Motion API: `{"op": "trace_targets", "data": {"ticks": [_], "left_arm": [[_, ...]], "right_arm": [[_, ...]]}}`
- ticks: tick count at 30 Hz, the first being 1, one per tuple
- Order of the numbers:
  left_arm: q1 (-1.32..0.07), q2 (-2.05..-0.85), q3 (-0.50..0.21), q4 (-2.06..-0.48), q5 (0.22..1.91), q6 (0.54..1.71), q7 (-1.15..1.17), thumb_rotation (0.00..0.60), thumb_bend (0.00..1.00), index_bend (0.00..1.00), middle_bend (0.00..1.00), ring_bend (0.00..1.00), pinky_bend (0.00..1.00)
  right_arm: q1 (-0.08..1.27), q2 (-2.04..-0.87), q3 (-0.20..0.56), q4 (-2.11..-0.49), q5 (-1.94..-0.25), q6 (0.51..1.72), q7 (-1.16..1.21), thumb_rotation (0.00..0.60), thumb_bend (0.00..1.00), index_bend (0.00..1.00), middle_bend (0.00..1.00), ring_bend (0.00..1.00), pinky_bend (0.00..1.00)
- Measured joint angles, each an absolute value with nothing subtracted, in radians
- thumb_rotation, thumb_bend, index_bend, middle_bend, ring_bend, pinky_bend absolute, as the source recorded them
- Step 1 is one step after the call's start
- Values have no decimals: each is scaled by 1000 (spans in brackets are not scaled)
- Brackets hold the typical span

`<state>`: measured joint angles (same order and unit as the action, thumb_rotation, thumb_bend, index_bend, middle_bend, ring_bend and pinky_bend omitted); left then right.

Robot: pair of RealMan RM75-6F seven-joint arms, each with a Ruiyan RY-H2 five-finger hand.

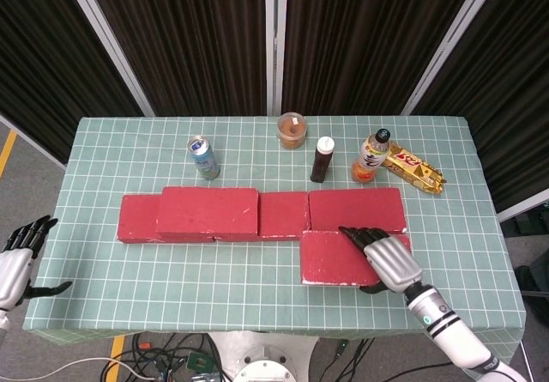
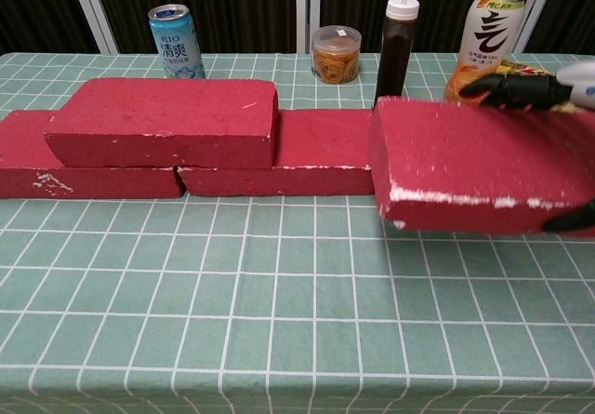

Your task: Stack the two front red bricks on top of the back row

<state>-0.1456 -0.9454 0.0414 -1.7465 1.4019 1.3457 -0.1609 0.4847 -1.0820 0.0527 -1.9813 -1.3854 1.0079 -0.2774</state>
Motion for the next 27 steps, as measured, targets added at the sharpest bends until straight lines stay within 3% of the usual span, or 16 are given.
{"op": "trace_targets", "data": {"ticks": [6, 14, 20, 27], "left_arm": [[-136, -952, 29, -1744, 1411, 1364, -166, 600, 0, 31, 0, 0, 0], [-117, -963, 22, -1702, 1438, 1394, -210, 600, 0, 31, 0, 0, 0], [-104, -966, 19, -1680, 1449, 1405, -242, 600, 0, 32, 0, 0, 0], [-100, -975, 16, -1661, 1461, 1403, -267, 600, 0, 31, 0, 0, 0]], "right_arm": [[575, -1050, 140, -1996, -1275, 965, -366, 600, 0, 0, 245, 160, 266], [781, -1066, 232, -1870, -1038, 769, -372, 600, 0, 0, 238, 161, 250], [875, -1124, 243, -1760, -969, 673, -346, 600, 0, 0, 233, 161, 238], [921, -1183, 215, -1702, -945, 651, -334, 600, 0, 0, 231, 161, 237]]}}
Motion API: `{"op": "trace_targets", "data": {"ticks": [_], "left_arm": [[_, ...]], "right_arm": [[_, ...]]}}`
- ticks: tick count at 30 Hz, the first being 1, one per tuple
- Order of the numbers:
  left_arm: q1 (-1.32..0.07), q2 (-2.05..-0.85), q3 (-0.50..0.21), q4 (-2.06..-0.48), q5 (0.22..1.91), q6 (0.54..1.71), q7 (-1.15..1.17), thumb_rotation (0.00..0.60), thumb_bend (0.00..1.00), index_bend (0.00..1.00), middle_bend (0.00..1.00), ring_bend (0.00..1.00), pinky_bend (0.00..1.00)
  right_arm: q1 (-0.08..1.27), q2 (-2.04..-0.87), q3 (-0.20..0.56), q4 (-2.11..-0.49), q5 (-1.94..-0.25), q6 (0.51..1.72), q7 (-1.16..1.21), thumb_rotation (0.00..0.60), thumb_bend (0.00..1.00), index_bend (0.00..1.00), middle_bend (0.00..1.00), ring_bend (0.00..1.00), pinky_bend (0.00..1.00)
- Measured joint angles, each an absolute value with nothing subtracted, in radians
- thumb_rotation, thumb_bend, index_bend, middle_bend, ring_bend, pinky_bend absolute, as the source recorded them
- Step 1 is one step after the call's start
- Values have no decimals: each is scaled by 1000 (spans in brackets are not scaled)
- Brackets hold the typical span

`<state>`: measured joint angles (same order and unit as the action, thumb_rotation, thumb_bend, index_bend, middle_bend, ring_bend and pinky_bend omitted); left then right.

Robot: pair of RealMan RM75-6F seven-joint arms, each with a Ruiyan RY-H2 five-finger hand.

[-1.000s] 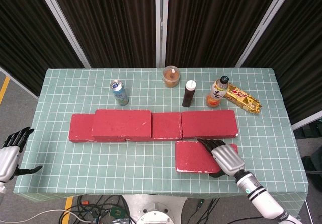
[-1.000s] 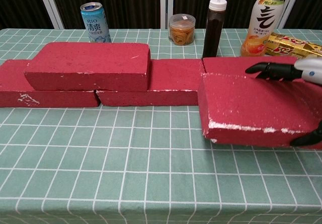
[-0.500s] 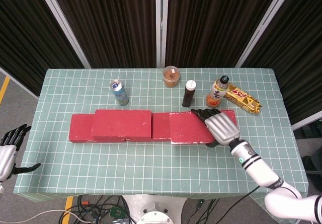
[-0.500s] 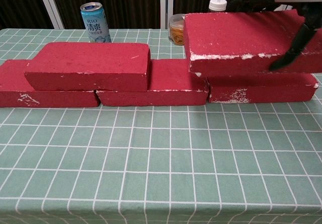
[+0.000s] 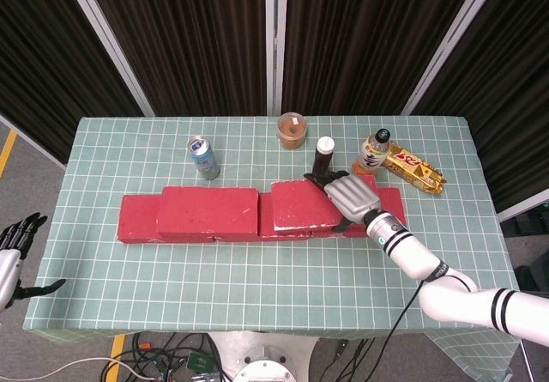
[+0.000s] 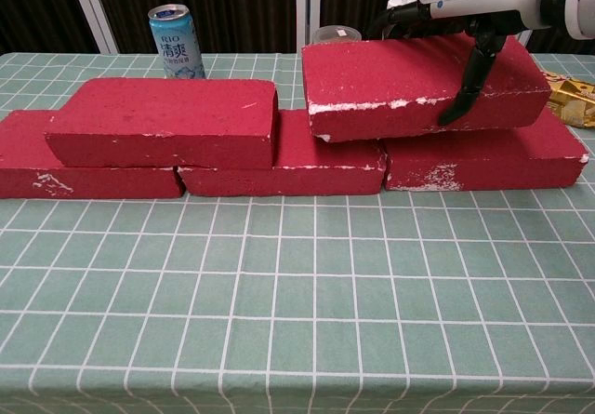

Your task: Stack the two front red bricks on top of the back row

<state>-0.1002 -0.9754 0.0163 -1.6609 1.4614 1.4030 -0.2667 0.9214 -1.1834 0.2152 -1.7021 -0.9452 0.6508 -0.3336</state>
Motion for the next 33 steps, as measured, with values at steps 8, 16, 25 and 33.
{"op": "trace_targets", "data": {"ticks": [8, 16, 25, 33], "left_arm": [[-92, -985, 17, -1647, 1468, 1401, -285, 600, 0, 31, 0, 0, 0], [-90, -981, 16, -1648, 1481, 1401, -295, 600, 0, 31, 0, 0, 0], [-92, -982, 13, -1649, 1480, 1391, -302, 600, 0, 31, 0, 0, 0], [-89, -982, 16, -1643, 1482, 1385, -308, 600, 0, 31, 0, 0, 0]], "right_arm": [[951, -1229, 194, -1671, -924, 658, -307, 600, 0, 0, 224, 160, 233], [982, -1254, 173, -1644, -906, 648, -304, 600, 0, 0, 222, 160, 232], [1001, -1276, 158, -1624, -891, 653, -291, 600, 0, 0, 223, 160, 231], [1018, -1287, 149, -1614, -877, 656, -286, 600, 0, 0, 223, 160, 230]]}}
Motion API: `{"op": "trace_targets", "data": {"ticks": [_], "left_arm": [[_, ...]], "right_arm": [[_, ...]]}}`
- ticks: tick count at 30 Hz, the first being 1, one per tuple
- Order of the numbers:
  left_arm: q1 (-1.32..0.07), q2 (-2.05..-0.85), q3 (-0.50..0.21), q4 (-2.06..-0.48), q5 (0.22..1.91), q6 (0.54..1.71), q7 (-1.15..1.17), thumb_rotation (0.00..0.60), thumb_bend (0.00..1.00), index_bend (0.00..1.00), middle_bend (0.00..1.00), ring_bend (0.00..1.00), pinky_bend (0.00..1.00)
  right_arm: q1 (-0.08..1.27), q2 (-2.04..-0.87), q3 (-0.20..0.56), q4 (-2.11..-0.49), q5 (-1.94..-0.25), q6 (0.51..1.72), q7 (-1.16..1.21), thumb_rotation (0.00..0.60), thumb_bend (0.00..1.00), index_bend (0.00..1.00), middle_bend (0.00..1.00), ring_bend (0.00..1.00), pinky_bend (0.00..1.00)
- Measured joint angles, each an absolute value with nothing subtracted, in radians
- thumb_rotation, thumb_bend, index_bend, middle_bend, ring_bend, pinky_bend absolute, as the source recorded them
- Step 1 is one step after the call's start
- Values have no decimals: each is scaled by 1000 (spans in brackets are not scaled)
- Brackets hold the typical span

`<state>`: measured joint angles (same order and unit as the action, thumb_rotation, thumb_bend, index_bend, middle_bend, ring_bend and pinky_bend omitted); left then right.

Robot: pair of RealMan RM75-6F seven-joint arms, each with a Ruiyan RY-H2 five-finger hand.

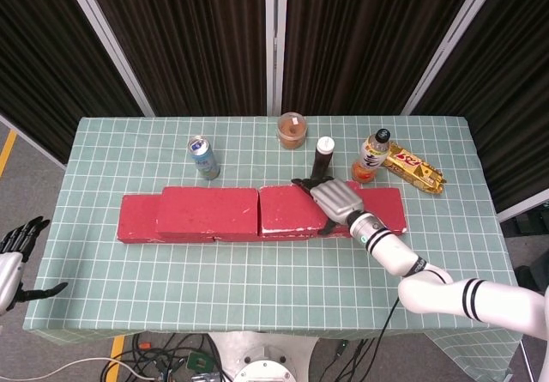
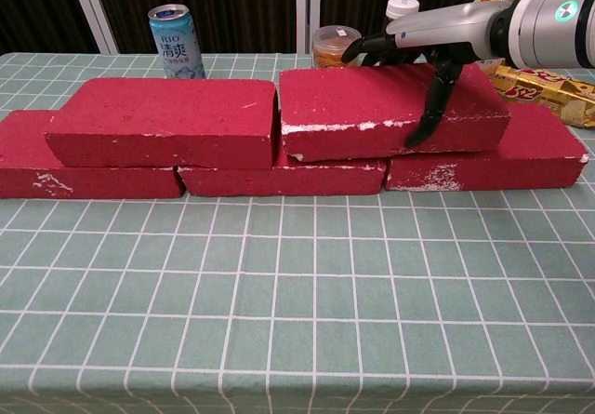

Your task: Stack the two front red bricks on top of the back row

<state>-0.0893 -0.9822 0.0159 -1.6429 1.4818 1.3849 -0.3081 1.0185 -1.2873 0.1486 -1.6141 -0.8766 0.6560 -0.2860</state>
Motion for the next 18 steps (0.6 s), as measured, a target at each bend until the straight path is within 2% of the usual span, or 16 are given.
{"op": "trace_targets", "data": {"ticks": [18], "left_arm": [[-90, -980, 17, -1647, 1486, 1372, -328, 600, 0, 31, 0, 0, 0]], "right_arm": [[1037, -1302, 133, -1604, -863, 660, -266, 600, 0, 0, 217, 153, 229]]}}
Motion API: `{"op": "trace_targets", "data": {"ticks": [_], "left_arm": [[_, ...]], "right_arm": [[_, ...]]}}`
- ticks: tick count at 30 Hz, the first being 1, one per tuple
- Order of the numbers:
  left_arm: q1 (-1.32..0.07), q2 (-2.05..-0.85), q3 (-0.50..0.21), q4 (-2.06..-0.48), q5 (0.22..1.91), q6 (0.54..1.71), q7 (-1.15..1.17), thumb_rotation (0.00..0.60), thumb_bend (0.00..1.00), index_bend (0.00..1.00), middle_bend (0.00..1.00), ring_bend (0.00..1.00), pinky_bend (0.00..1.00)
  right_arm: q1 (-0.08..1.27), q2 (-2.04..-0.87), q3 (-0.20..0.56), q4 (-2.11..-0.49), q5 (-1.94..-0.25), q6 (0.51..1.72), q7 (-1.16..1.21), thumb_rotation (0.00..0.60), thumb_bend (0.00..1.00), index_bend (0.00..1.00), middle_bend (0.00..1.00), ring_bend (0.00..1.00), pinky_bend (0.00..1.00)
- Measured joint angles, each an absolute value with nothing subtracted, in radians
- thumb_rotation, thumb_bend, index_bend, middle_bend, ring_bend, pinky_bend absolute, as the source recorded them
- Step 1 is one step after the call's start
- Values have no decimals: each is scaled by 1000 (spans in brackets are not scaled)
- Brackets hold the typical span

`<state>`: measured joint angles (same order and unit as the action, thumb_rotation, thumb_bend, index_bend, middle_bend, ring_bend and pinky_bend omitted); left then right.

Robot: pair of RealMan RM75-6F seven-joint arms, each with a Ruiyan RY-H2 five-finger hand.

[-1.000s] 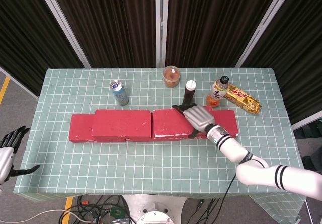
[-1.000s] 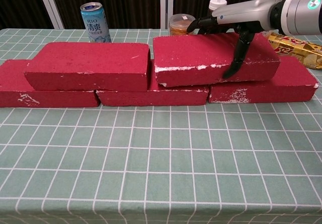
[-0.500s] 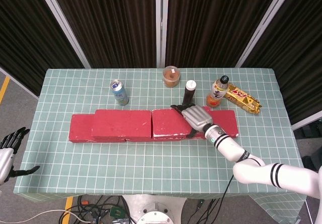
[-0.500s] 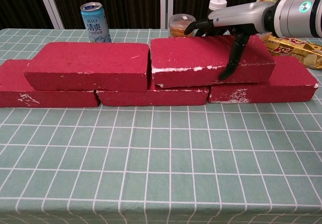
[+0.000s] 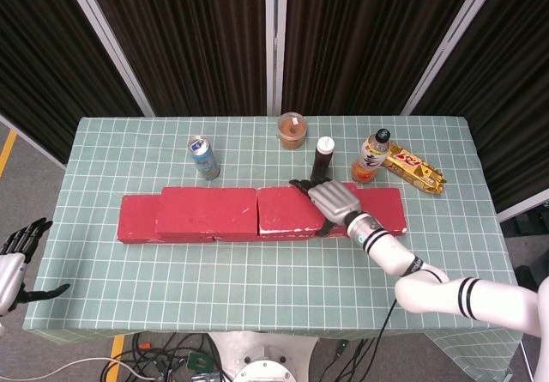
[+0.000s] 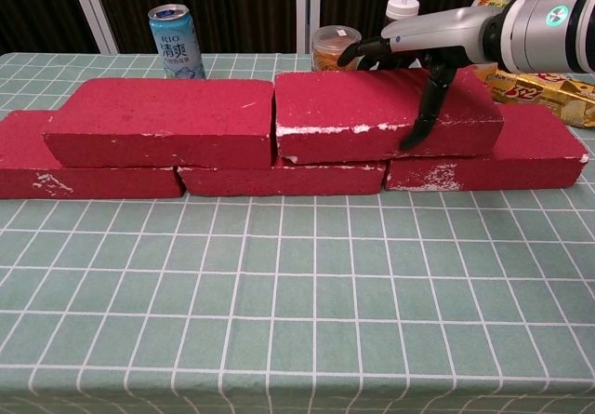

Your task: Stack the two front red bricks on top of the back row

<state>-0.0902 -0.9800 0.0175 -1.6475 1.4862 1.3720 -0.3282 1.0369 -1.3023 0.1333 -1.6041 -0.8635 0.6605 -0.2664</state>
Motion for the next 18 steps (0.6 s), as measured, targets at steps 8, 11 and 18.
{"op": "trace_targets", "data": {"ticks": [8, 11, 18], "left_arm": [[-91, -979, 20, -1647, 1489, 1365, -340, 600, 0, 31, 0, 0, 0], [-90, -981, 20, -1645, 1488, 1364, -342, 600, 0, 31, 0, 0, 0], [-89, -982, 21, -1641, 1488, 1364, -345, 600, 0, 31, 0, 0, 0]], "right_arm": [[1045, -1310, 126, -1599, -853, 664, -268, 600, 0, 0, 215, 152, 228], [1048, -1312, 125, -1597, -851, 665, -268, 600, 0, 0, 215, 152, 228], [1052, -1314, 123, -1594, -847, 669, -266, 600, 0, 0, 215, 151, 228]]}}
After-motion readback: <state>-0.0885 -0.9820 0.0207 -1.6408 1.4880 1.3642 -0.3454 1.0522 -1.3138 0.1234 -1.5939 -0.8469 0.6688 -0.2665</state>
